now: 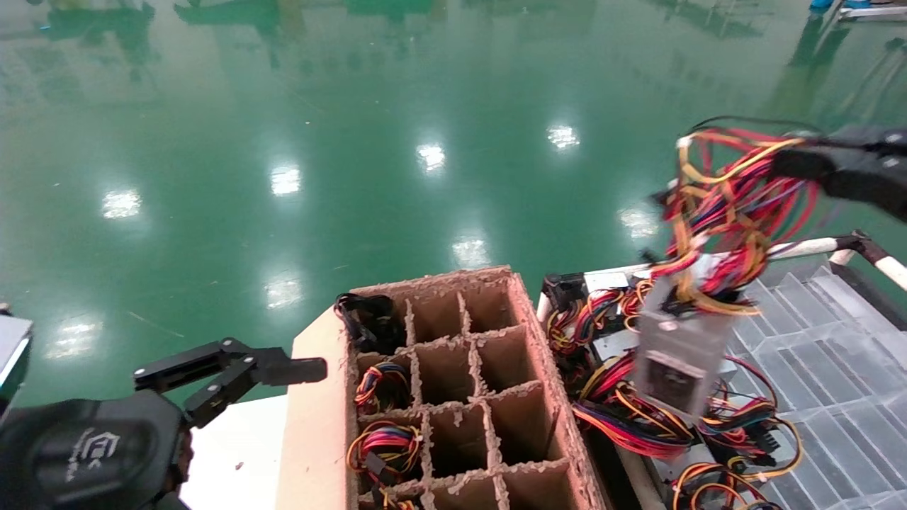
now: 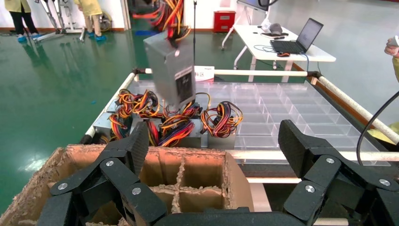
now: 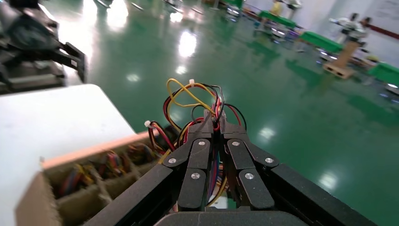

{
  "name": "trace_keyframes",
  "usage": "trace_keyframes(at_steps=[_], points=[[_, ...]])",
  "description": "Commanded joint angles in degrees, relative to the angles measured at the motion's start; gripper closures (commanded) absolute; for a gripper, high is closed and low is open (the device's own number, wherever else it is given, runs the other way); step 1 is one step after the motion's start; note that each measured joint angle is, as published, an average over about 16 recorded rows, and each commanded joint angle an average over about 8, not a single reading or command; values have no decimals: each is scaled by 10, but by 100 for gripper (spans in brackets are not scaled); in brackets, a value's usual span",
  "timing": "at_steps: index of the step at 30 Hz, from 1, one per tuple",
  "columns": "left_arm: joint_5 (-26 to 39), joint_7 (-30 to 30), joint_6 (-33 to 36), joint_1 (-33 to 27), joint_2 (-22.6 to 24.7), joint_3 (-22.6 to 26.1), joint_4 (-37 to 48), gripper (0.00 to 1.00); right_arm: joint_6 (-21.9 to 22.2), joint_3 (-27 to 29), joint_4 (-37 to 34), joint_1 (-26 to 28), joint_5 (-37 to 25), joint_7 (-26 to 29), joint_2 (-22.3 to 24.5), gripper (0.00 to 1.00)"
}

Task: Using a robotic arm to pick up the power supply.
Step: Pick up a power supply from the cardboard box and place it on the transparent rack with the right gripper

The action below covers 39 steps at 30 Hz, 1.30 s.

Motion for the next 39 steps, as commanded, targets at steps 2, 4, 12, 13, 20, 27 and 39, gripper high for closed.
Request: trace_keyframes(at_steps=[2,4,12,13,20,27,39], points=[[0,0,0,0,0,0,0,0,-9,-7,-24,24,-8,-13,22,100],[0,0,0,0,0,0,0,0,-11,-16,-36,31,-9,-23,40,100],[0,0,0,0,0,0,0,0,-13,-58,-85,27,13,-71,110,100],[0,0,0,0,0,0,0,0,-13,-63,-91,24,18,-78,118,100],[0,0,0,0,0,0,0,0,-12,-95,-137,1,42,-126,163,100],[0,0,0,0,0,0,0,0,-11,-129,-169,-27,54,-161,185,100],[0,0,0,0,0,1,0,0,-12,-180,-178,-73,85,-194,186,100]])
